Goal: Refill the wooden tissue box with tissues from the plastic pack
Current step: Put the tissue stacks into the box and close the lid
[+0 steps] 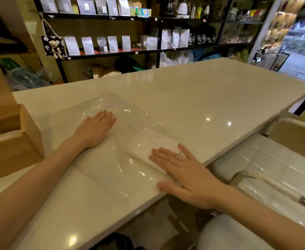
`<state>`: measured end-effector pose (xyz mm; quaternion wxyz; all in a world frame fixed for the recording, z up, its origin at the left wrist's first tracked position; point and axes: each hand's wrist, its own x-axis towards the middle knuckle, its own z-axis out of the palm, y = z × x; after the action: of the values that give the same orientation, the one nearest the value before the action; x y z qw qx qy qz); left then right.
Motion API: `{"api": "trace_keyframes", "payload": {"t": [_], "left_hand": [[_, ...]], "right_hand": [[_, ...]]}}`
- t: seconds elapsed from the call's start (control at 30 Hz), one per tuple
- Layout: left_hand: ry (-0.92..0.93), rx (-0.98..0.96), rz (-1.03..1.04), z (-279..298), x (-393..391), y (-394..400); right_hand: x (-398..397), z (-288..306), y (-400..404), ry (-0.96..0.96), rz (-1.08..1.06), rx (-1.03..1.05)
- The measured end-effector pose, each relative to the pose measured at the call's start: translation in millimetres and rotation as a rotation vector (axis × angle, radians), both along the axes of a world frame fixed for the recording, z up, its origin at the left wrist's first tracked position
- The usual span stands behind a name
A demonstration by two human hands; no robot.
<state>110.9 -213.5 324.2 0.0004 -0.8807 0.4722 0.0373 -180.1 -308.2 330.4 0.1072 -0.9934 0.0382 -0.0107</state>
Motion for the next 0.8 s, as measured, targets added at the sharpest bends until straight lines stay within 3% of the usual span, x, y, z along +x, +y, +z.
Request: {"api": "trace_keyframes", "payload": {"t": [0.13, 0.27, 0.33, 0.4, 0.47, 0.53, 0.7, 0.77, 0.8], "left_hand": [[-0.105, 0.032, -0.032, 7, -10, 4], [-0.094, -0.042, -0.034, 4, -9, 5], [-0.062, -0.198, -0.019, 2, -7, 5], [-0.04, -0.476, -0.002, 3, -8, 8], [-0.123, -0.633, -0.034, 4, -14, 13], [-0.206, -0.672, -0.059, 5, -19, 17], [-0.332, -0.828, -0.005, 11, -22, 24], [-0.185, -0.917, 0.046, 15, -28, 24], [0.015, -0.988, 0.075, 21, -33, 24]], "right_hand": [[-21, -5, 3, -0.105, 0.013, -0.009], [-33, -23, 0, -0.344, 0.0, -0.096], [-35, -26, 1, -0.463, -0.016, -0.114], [-36, -25, 1, -0.524, -0.016, -0.106], [-36, -16, -1, -0.564, -0.048, -0.036], [-36, 3, 2, -0.603, -0.13, 0.179], [-21, 55, -3, -0.687, -0.342, 1.032], [-5, 64, -7, -0.647, -0.356, 1.243], [5, 66, -8, -0.616, -0.345, 1.336]]}}
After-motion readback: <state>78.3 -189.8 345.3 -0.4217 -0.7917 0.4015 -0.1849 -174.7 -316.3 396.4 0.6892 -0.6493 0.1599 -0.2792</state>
